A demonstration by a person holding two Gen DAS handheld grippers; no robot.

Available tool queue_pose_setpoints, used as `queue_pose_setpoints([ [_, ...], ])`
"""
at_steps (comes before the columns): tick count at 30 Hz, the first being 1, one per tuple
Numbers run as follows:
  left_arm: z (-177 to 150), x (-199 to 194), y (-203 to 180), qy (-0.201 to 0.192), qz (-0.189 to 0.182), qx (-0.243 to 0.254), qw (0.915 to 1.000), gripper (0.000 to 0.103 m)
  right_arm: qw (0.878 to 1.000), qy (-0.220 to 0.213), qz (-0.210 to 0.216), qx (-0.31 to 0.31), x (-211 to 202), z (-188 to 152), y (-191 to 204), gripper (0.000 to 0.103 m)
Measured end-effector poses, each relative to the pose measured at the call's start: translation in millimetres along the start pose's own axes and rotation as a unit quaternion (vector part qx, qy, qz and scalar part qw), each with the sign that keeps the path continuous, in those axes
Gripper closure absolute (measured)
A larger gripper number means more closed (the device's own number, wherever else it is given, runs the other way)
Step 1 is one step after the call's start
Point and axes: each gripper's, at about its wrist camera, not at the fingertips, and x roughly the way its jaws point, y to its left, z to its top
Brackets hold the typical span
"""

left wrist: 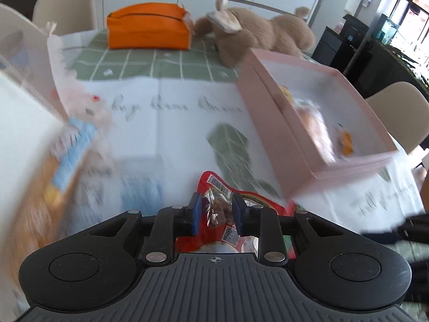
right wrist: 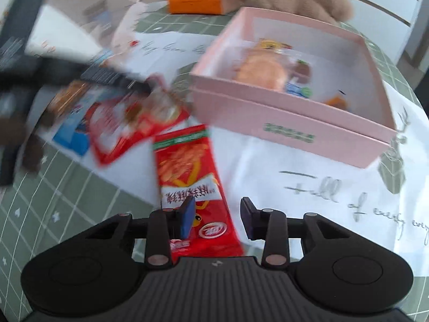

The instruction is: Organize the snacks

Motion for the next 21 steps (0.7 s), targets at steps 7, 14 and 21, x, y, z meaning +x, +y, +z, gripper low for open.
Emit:
queue_pose_setpoints([
  [7, -36.2, -28.7, -19.8, 0.03, -0.039, -0.021, 0.9986, 0.073, 1.0, -0.002, -0.02, -0.014, -7.8, -10.1, -11.9, 0.066],
  [14, -53.0, -47.4, -39.2, 0.054, -0.029, 0.063, 0.9961, 0.073, 1.0, -0.001, 0.014, -0.004, -23.9, -28.1, -27.2, 0.048],
  [21, -68.4, -39.6, -66.4, 0.072, 0.003, 0.097, 0.9926, 0.052, 0.998, 0.026, 0.043, -0.032, -18.5, -42.8, 3.4, 0.036],
])
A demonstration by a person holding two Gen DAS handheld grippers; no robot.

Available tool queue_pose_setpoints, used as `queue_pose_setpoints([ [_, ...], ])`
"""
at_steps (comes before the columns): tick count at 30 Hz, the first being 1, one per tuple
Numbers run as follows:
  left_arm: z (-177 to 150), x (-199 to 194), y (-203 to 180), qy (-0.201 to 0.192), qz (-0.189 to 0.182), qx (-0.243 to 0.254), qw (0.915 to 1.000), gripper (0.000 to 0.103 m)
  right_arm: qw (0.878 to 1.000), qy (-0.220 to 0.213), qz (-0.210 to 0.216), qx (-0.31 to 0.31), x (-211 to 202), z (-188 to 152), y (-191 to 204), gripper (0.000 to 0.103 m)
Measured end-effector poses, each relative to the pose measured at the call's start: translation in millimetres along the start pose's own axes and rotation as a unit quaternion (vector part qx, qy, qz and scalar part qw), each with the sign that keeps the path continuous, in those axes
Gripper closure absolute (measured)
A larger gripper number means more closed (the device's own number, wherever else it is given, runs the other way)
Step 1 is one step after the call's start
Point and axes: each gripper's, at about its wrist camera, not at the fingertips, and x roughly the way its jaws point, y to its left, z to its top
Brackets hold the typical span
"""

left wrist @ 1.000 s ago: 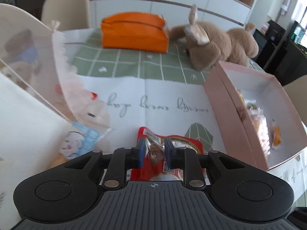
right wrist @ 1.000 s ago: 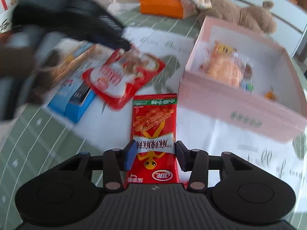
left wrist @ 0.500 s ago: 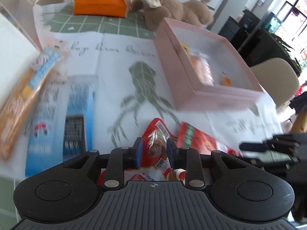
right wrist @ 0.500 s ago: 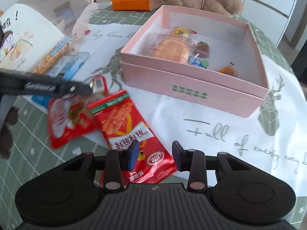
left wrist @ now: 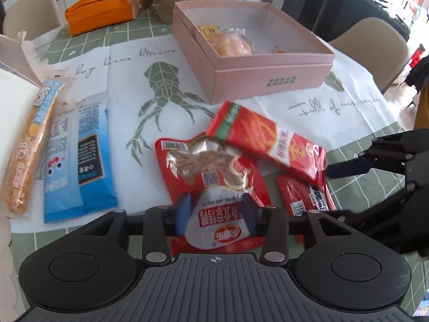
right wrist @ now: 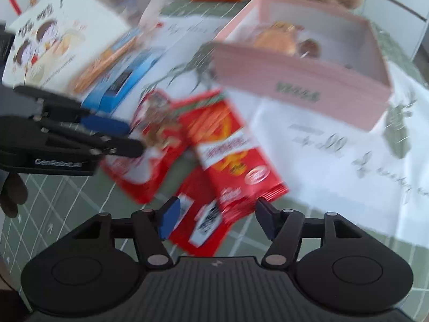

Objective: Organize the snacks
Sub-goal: 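Grasp the red-and-white meat snack bag with the left while the right releases the red packet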

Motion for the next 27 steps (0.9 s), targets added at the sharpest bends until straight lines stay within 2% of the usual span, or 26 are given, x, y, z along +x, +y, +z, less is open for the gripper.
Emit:
queue_pose_setpoints([
  [3, 3.0, 3.8, -1.4, 0.005, 0.012, -0.026, 0.9996, 0.044, 0.999, -0.004, -0.026, -0.028, 3.0, -5.2, 10.9, 0.031],
  [11, 12.6, 18.8, -0.6, 0.0, 0.033, -0.062, 0.9975, 0.026, 0.999, -0.012, -0.033, -0.012, -1.7, -11.3, -8.2, 0.023],
  [15, 21.8, 24.7, 2.4, -0.005, 0.045, -0.076, 0.9961, 0.025, 0.999, -0.025, -0.036, -0.014, 0.9, -13.9, -10.0, 0.015],
  [23, 26.3, 30.0, -2.4, -0.01, 0.047, -0.04, 0.998, 0.025, 0.998, -0.053, -0.032, -0.02, 5.6, -21.9, -11.5, 0.0],
  [27, 20.8, 24.6, 1.3, -0.008, 0.038, -0.051, 0.9979, 0.029, 0.997, -0.061, -0.04, -0.013, 6.4, -25.3, -7.5, 0.0],
])
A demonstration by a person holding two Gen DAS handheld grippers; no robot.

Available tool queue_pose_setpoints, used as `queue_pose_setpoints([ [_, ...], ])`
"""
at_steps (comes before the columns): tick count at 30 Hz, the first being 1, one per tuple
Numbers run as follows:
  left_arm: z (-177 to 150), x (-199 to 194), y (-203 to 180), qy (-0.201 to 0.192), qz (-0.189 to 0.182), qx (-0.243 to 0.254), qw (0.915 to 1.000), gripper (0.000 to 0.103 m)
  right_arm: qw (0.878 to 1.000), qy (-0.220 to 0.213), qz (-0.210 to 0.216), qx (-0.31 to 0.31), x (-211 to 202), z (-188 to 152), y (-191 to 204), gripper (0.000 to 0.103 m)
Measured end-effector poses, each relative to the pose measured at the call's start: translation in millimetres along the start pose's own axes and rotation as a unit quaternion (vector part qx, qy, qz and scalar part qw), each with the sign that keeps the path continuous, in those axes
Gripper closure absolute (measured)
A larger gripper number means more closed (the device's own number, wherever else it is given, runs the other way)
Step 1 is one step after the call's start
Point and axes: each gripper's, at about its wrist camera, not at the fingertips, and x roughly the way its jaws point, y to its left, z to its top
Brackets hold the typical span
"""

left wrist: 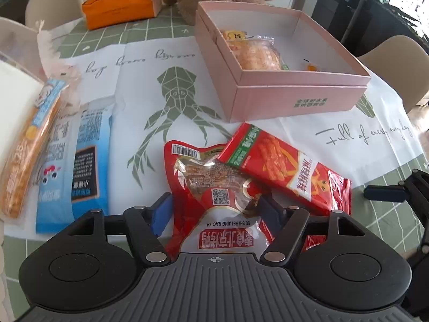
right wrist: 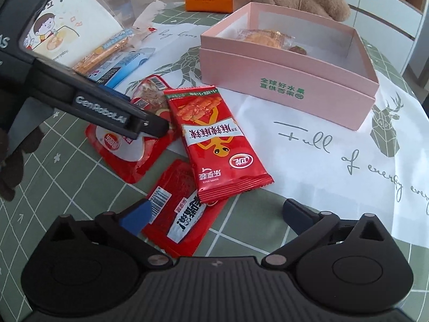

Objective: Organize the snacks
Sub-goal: 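Grasp the red-and-white meat snack bag with the left while the right releases the red packet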

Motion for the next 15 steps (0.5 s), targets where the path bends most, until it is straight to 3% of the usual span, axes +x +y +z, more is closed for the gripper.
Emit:
queue_pose_setpoints([
  [3, -4.5, -4.0, 2.0, 0.006, 0.0, -0.004, 1.0, 0.03, 1.0, 0.02, 0.006, -0.008, 1.3, 5.8, -1.2, 0.001],
  [5, -7.8, -6.8, 4.6, 0.01, 0.0, -0.01, 0.9999, 0.03, 0.999, 0.03, 0.013, -0.001, -0.2, 11.1, -6.4, 0.011],
  [11, -16.0, -13.8, 17.1, 0.007, -0.015, -0.049, 0.9987, 0.032, 1.0, -0.008, -0.002, 0.025, -11.6, 23.4, -23.5, 0.012],
  [15, -15.3, -13.6, 13.4, 0.006, -0.007, -0.049, 0.9987, 0.031, 0.999, -0.018, -0.015, 0.031, -0.5, 43.5, -23.3, 0.013],
])
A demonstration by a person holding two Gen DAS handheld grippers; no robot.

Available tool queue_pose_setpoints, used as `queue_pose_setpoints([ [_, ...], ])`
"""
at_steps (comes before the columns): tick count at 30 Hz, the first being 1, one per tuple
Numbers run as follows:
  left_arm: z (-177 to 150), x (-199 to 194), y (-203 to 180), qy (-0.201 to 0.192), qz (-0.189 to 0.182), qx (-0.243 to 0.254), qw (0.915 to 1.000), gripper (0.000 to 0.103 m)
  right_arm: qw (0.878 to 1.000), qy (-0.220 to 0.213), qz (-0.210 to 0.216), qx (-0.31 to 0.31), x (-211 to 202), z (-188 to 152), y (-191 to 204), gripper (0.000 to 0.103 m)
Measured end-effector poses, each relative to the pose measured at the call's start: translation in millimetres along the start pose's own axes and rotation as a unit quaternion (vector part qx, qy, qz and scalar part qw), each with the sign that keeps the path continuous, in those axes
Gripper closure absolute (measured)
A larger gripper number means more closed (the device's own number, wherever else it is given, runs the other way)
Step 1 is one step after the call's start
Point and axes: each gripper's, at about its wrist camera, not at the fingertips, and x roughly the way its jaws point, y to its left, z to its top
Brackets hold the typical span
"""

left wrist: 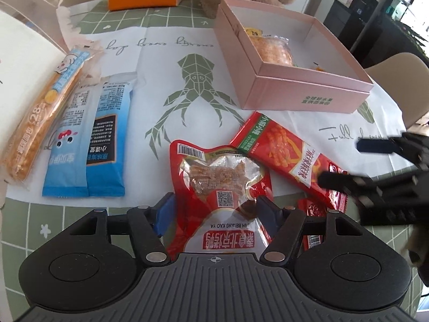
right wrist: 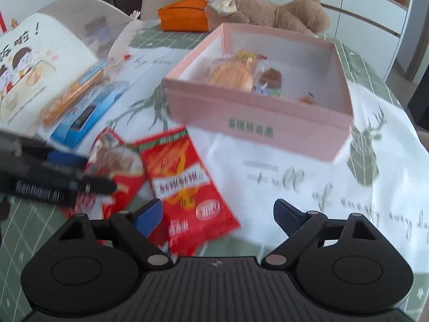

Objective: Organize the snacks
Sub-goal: 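Grasp the red-and-white meat snack bag with the left while the right releases the red packet, then grasp the red spicy-strip packet with the right gripper while the left holds the meat bag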

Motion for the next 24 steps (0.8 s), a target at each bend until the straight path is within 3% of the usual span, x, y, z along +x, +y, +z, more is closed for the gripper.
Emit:
queue_pose_setpoints([
  [2, 0.3, 0.3, -1.0, 0.001, 0.002, 0.002, 1.0, 0.031, 1.0, 0.001, 0.003, 0.006, 10.7, 9.8, 2.3, 0.018],
  [4, 0.1, 0.1, 0.0, 0.0, 0.001, 0.002, 1.0, 0.031, 1.0, 0.011, 0.012, 0.012, 21.9, 17.9, 4.6, 0.041],
  [7, -1.0, -0.1, 0.1, -0.002, 0.001, 0.003, 1.0, 0.031, 0.999, 0.026, 0.04, 0.02, 26.6, 21.8, 4.6, 0.054],
  [17, -7.9, -1.3, -12.1, -0.001, -0.007, 0.017, 0.9998, 0.031, 0.998, 0.042, 0.034, 0.011, 1.0, -5.3, -6.2, 0.054],
  [21, -8.5, -1.6, -11.0, 0.0, -0.008, 0.016, 0.9998, 0.033, 0.998, 0.028, 0.043, -0.032, -5.2, -5.7, 13.2, 0.032],
  [24, -8.7, -2.8, -3.3, -0.004, 0.001, -0.001, 1.0, 0.036, 0.998, 0.025, 0.024, -0.056, 4.9, -0.7, 25.9, 0.032],
])
